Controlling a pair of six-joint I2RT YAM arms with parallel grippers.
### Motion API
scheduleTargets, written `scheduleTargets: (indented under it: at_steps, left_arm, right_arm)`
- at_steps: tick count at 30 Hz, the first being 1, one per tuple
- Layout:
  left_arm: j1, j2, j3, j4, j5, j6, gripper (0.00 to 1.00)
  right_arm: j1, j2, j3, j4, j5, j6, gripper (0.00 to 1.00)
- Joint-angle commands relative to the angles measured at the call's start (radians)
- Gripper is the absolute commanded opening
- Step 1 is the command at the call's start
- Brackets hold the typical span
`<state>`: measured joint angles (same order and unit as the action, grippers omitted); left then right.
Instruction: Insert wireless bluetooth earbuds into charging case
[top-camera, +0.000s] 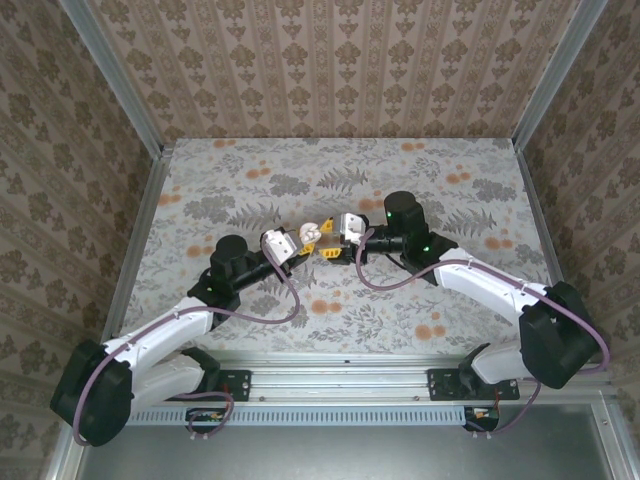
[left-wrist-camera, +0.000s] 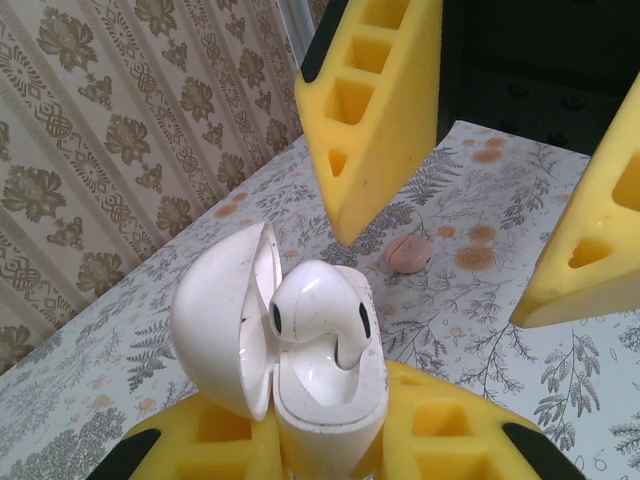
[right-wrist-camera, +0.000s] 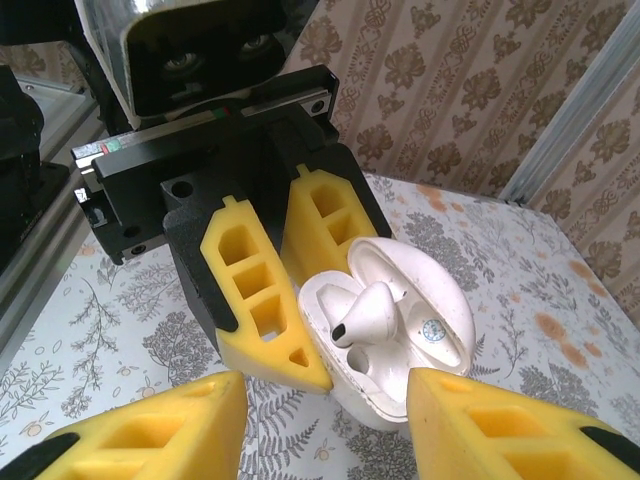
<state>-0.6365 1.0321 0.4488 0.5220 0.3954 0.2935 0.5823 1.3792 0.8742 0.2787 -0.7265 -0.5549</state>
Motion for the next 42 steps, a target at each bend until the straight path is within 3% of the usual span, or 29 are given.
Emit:
scheduleTargets:
  at_steps: [1,42]
  left_arm:
    - [-0.008,-0.017,0.032,0.004,-0.004,0.024,0.05]
    - [-0.008,-0.012,0.048,-0.005,0.005,0.026,0.04]
  right_arm:
    - [-0.004,0.035,0.041,0.029,-0.053,-0.020,0.47]
    - [0.031,0.065,0.129,-0.121,-0.064,-0.148,0.42]
